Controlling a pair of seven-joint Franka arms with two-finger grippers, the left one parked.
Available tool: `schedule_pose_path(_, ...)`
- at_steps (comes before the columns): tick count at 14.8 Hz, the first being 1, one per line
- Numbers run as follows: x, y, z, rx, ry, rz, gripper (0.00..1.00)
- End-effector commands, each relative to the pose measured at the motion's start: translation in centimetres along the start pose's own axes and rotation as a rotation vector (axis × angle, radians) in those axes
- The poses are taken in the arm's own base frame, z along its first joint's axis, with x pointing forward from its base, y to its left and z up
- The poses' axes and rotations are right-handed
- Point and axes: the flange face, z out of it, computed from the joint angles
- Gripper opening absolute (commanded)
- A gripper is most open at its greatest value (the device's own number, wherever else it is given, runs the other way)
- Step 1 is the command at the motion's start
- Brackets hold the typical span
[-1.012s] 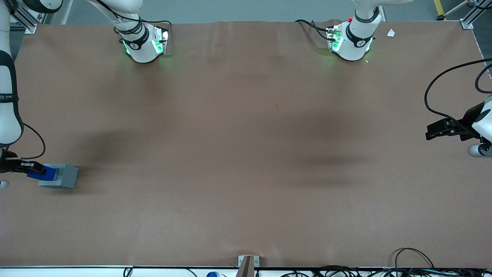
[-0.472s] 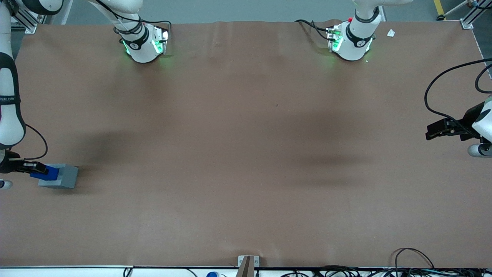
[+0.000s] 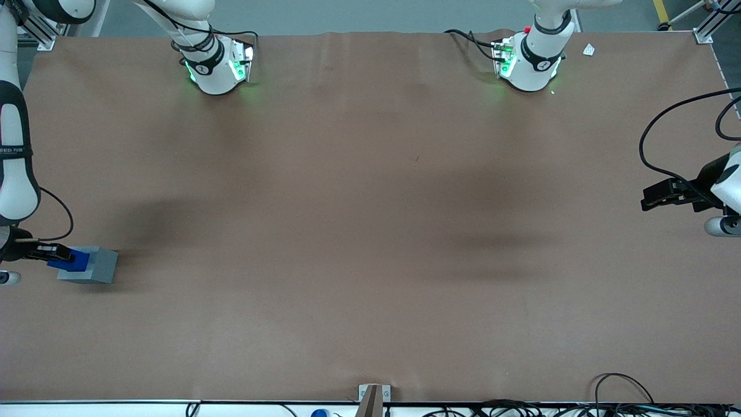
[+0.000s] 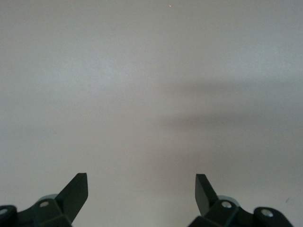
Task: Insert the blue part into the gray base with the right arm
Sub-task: 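Lower the blue block into the gray base's square opening, then open the right gripper to release the blue block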
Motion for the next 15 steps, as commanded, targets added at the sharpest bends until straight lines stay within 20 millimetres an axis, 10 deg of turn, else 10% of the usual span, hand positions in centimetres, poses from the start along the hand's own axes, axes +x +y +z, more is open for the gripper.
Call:
schedule_pose_path(1,0.2,0.3,0.5,-0.002,-0.004,0.004,0.22)
schedule_pose_path(6,0.4,0.0,0.9,0.000,-0.008,0.003,0.36)
schedule_pose_path(8,0.3,0.2,0.6,-0.001,-0.005,0.001,1.00)
schedule_pose_path(15,1.0,-4.9,-9.4,-0.014,0.076,-0.046,1.00)
